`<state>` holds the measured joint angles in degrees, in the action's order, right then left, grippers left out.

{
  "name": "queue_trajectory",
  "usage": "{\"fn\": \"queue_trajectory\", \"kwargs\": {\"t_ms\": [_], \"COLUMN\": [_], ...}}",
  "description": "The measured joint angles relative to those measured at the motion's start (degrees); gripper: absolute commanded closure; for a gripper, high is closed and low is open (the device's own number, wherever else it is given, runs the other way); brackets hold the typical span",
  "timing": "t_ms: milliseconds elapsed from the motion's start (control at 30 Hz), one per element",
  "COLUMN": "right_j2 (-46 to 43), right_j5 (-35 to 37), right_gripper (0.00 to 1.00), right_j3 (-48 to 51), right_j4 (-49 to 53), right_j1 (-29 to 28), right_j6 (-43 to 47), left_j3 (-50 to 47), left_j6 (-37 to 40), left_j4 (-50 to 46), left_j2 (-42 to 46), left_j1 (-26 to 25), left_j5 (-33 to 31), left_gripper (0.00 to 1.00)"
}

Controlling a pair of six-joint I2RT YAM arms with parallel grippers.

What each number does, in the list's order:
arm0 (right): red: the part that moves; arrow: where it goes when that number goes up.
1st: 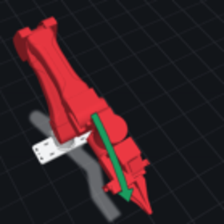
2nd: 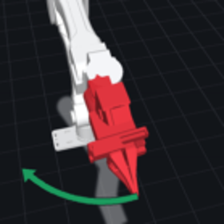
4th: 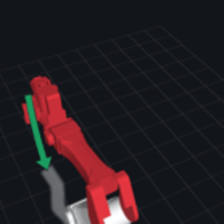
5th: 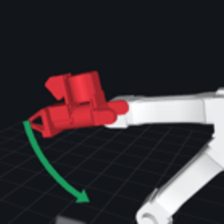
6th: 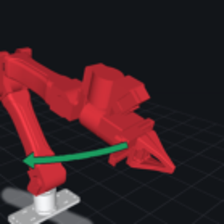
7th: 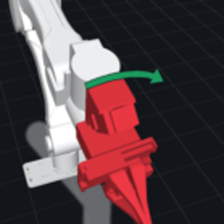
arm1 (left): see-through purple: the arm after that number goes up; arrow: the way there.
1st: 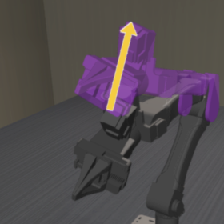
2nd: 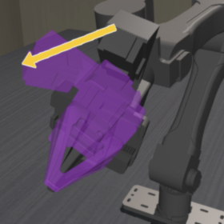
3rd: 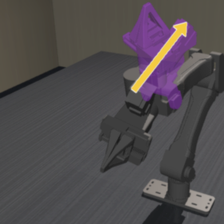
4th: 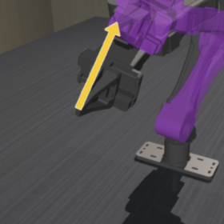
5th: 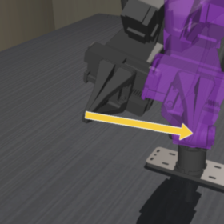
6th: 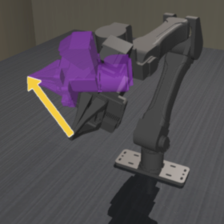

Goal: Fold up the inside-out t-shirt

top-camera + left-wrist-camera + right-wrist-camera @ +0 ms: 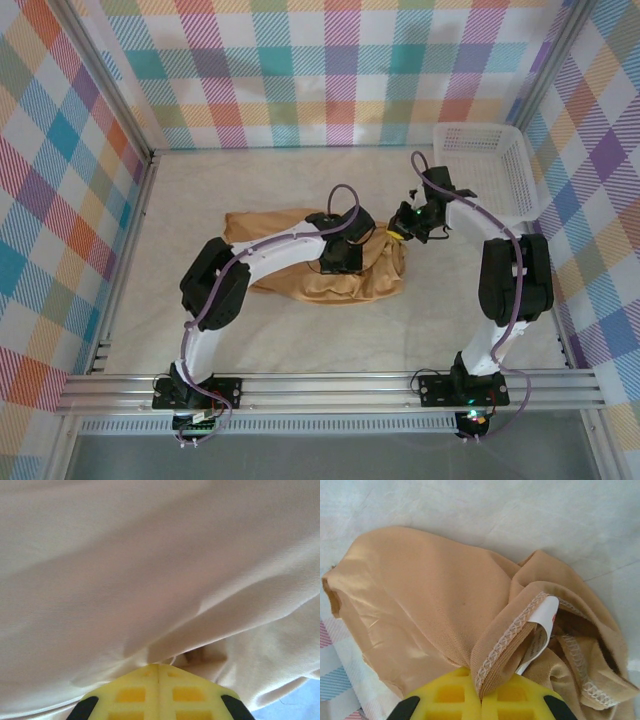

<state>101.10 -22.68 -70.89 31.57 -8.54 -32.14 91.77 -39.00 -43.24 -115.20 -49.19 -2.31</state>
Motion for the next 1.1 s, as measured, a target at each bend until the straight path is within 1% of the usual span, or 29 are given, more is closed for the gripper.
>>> {"fn": "queue_trajectory", "kwargs": {"t_ms": [67, 233, 300, 367, 400, 433, 500, 533, 567, 600, 667, 700, 767, 833, 933, 1000, 1033, 1100], "right_j2": [0.00, 0.00, 0.00, 0.00, 0.00, 0.00, 0.00, 0.00, -0.09, -0.35, -1.68, -3.02, -6.34, -9.35, -12.26, -12.59, -12.59, -12.57], "right_j5": [1.40, 3.43, 3.69, 3.80, 3.78, 3.72, 3.41, 3.37, 3.52, 3.93, 4.68, 5.03, 5.44, 5.66, 5.60, 5.09, 4.79, 4.07], "right_gripper": [1.00, 1.00, 1.00, 1.00, 0.94, 0.85, 0.58, 0.53, 0.51, 0.51, 0.52, 0.54, 0.60, 0.65, 0.66, 0.66, 0.66, 0.67], "right_j3": [0.00, -0.02, -0.02, -0.02, -0.02, -0.02, -0.02, -0.02, -0.02, -0.02, 0.39, 1.03, 2.64, 4.02, 5.55, 5.99, 6.34, 6.99], "right_j4": [0.61, 1.29, 1.29, 1.36, 1.46, 1.53, 1.95, 2.29, 2.80, 3.50, 4.57, 4.96, 6.12, 7.06, 7.63, 7.80, 7.63, 7.50], "right_j1": [1.05, 2.67, 2.84, 2.84, 2.84, 2.84, 2.49, 2.34, 1.90, 1.27, 0.09, -0.26, -1.14, -1.29, -1.29, -1.31, -1.46, -2.23], "right_j6": [0.00, -0.02, -0.02, -0.04, -0.04, -0.09, -0.35, -0.04, -0.02, 0.15, 0.50, 0.74, 1.31, 1.60, 1.70, 1.70, 1.64, 1.29], "left_j3": [-0.52, -5.88, -6.91, -9.01, -10.64, -12.63, -16.37, -17.62, -18.38, -18.47, -18.14, -17.53, -15.72, -13.90, -11.82, -10.51, -9.88, -8.44], "left_j6": [0.79, 1.18, 1.09, 0.83, 0.63, 0.33, -0.57, -0.92, -1.25, -1.62, -2.12, -2.19, -2.56, -2.62, -3.04, -3.26, -3.32, -3.45], "left_j4": [-1.11, -0.24, 0.35, 2.25, 3.26, 4.50, 5.86, 5.97, 5.99, 5.99, 6.88, 7.04, 7.50, 8.39, 10.34, 11.04, 11.19, 11.32], "left_j2": [2.29, 13.99, 16.68, 17.79, 17.88, 17.88, 17.42, 17.00, 16.33, 15.67, 14.97, 14.80, 14.51, 14.29, 13.05, 11.13, 9.88, 7.02], "left_j1": [0.90, 4.46, 5.25, 5.01, 4.66, 4.28, 3.65, 3.39, 3.04, 2.67, 1.64, 1.05, 0.00, -0.66, -0.79, -0.81, -0.83, -0.83], "left_j5": [-1.73, -3.78, -4.11, -4.07, -3.96, -3.76, -2.82, -2.40, -1.88, -1.62, -1.62, -1.66, -1.57, -0.98, 0.28, 1.03, 1.29, 1.40], "left_gripper": [1.00, 1.00, 1.00, 1.00, 1.00, 1.00, 1.00, 0.91, 0.76, 0.67, 0.55, 0.51, 0.49, 0.49, 0.49, 0.51, 0.55, 0.66]}}
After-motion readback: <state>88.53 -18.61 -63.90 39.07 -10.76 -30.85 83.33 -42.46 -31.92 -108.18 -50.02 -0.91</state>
